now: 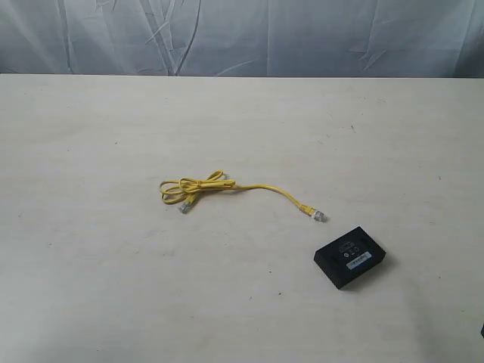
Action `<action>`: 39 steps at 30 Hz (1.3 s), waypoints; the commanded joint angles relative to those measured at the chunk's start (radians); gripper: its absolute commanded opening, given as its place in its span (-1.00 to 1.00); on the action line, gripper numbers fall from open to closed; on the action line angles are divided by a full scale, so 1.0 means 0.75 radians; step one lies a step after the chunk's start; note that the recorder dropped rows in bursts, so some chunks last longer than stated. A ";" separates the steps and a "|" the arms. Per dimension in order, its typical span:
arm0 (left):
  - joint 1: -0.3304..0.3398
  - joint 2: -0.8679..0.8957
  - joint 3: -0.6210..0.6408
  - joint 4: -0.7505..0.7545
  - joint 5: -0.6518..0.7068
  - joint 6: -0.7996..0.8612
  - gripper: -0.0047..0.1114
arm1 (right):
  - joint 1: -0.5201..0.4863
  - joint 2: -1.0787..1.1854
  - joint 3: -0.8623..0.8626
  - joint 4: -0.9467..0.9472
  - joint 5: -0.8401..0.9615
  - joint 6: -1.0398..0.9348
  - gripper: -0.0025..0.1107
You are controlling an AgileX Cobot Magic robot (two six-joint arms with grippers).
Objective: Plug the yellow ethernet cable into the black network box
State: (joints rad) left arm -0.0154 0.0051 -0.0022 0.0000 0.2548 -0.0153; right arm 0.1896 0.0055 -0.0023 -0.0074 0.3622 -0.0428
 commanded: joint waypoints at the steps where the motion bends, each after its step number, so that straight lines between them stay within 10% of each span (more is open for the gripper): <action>1: -0.008 -0.007 0.003 0.000 -0.019 0.000 -0.92 | -0.005 -0.007 0.003 -0.001 -0.014 -0.002 -0.97; 18: -0.008 -0.007 0.003 0.025 -0.504 0.000 -0.92 | -0.005 -0.007 0.003 -0.001 -0.014 -0.002 -0.97; 39: -0.008 0.178 -0.171 -0.090 -0.229 0.001 -0.92 | -0.005 -0.007 0.003 -0.001 -0.014 -0.002 -0.97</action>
State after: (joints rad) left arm -0.0154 0.0649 -0.0639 -0.0596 0.0290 -0.0220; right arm 0.1896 0.0055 -0.0023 -0.0074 0.3622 -0.0428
